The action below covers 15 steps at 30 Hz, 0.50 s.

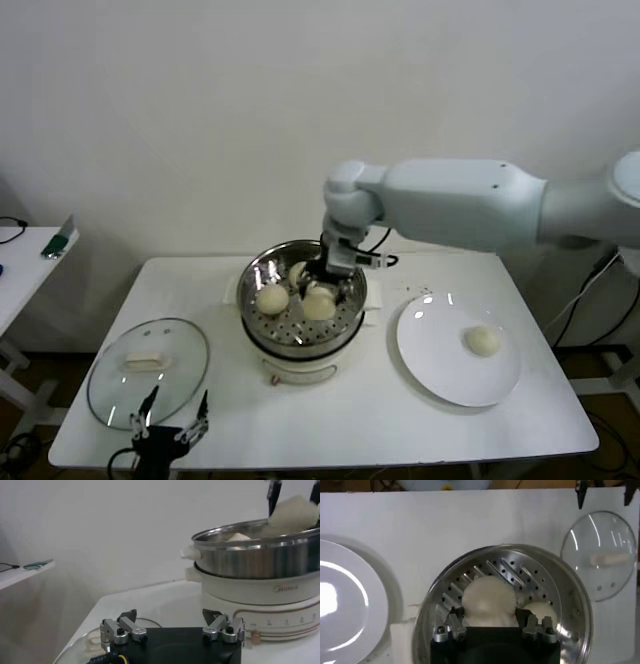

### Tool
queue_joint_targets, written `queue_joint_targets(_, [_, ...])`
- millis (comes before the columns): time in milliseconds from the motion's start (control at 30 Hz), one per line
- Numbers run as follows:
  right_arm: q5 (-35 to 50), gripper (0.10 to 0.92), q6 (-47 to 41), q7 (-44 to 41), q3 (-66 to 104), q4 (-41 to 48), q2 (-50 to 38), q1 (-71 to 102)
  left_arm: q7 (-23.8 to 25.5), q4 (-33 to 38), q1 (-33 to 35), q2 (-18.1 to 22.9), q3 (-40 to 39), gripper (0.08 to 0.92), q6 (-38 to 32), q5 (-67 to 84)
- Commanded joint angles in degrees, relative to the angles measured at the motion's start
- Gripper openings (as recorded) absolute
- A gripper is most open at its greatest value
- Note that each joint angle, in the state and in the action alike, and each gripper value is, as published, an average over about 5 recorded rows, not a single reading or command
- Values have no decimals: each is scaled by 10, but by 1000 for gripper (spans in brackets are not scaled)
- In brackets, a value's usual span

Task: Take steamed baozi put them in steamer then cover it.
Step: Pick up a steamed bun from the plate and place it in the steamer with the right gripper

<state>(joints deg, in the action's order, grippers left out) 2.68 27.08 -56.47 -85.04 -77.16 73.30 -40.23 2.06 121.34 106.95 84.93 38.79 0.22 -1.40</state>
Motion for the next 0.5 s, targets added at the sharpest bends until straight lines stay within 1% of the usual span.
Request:
queue_joint_targets(33, [-53, 687, 14, 21, 1, 48, 58, 77, 0, -2, 0, -1, 0, 823, 1, 2])
queue_joint_targets(400, [-79, 688, 19, 37, 12, 99, 79, 110, 0, -4, -1, -2, 1, 823, 0, 2])
queue_joint_targets(500, [-72, 708, 20, 40, 12, 103, 79, 107, -1, -2, 0, -1, 0, 823, 0, 2])
